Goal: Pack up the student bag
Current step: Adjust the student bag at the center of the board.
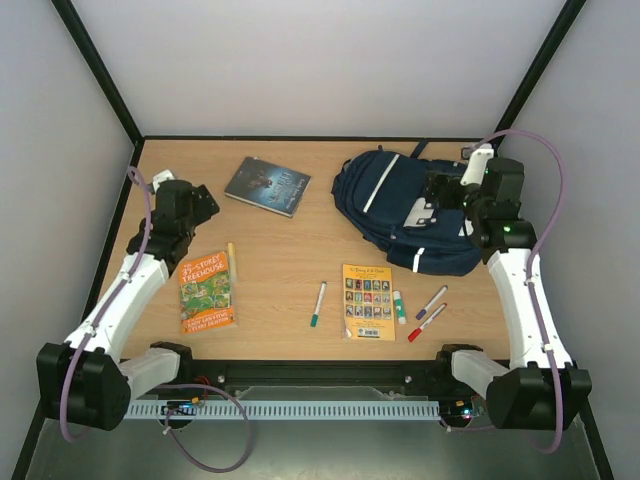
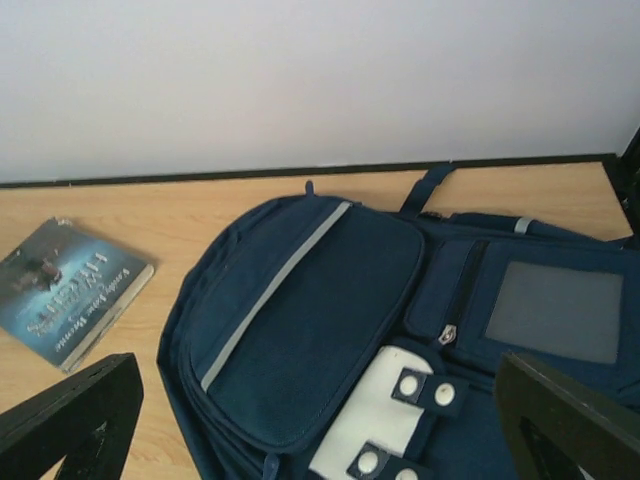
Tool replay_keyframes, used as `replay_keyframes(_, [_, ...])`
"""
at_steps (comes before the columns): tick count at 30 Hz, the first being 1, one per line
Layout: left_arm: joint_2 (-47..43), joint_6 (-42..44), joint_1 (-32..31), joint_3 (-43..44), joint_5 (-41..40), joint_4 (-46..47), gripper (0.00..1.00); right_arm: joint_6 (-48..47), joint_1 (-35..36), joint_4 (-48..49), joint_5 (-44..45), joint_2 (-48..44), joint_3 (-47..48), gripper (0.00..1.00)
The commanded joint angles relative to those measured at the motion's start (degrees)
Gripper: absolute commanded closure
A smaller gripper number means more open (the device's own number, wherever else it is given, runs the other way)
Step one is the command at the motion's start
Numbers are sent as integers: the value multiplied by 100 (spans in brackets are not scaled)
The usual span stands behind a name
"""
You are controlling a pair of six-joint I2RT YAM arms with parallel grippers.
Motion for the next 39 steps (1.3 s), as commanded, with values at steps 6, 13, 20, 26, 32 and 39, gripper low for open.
replay_keyframes(6, [-39, 357, -198, -549, 1347, 805, 1, -1154, 120, -723, -460, 617, -81, 4])
replay_keyframes(13, [994, 379, -831, -172, 2388, 1010, 1, -1487, 151, -1047, -483, 1429, -23, 10])
replay_keyframes(20, [2559, 295, -1500, 1001, 3299, 772, 1, -1724, 165, -1827, -924, 2572, 714, 32])
replay_keyframes(26, [3210, 121, -2033, 1195, 3694, 954, 1, -1595, 432, -2186, -731, 3458, 1562, 39])
replay_keyframes(32, [3862, -261, -2250, 1629, 3514, 1012, 2, -1545, 600, -2683, -383, 3596, 2015, 42])
replay_keyframes(39, [5156, -556, -2186, 3191, 3644, 877, 25, -1810, 599, -3630, 208, 2425, 1528, 39])
